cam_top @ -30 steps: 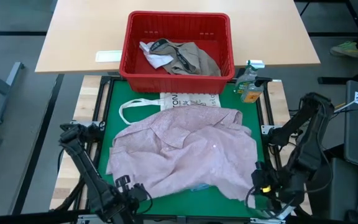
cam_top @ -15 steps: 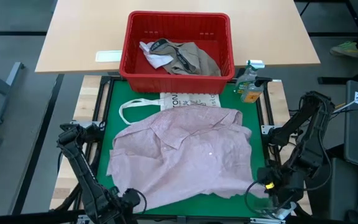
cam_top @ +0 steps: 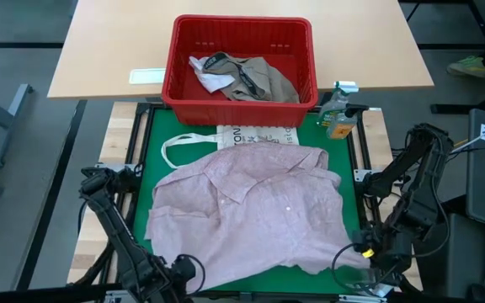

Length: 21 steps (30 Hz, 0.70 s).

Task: Fold Laundry from Bin
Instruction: Fold the pink shirt from the red laundry basket

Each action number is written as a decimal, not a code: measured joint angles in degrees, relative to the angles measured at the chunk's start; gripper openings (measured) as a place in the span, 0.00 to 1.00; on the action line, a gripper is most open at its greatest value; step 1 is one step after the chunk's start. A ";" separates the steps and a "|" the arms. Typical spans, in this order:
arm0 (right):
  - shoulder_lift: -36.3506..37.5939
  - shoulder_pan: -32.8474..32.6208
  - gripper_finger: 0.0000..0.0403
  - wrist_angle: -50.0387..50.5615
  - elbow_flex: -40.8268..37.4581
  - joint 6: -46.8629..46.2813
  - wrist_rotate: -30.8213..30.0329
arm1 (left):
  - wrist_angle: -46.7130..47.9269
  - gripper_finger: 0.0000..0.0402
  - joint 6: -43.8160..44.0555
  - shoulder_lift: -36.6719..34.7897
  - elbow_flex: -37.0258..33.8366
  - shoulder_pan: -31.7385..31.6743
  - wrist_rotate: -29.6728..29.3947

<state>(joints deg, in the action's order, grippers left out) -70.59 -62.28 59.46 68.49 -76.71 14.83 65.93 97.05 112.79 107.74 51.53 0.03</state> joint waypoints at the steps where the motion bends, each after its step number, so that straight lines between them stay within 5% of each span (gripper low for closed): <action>1: 0.00 0.00 0.01 0.00 0.00 -0.97 1.09 | -0.94 0.00 1.31 0.00 0.00 -0.48 0.17; 7: 0.00 0.00 0.01 0.04 0.00 -2.55 2.88 | -9.03 0.00 -0.98 0.00 0.00 -2.25 0.39; 21: 0.57 0.01 0.01 0.03 0.00 -2.36 3.50 | -4.00 0.00 -0.05 0.02 0.00 -0.51 8.20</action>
<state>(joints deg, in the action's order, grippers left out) -70.02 -62.27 59.49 68.49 -79.07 18.34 61.94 97.01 112.81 107.74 51.02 8.24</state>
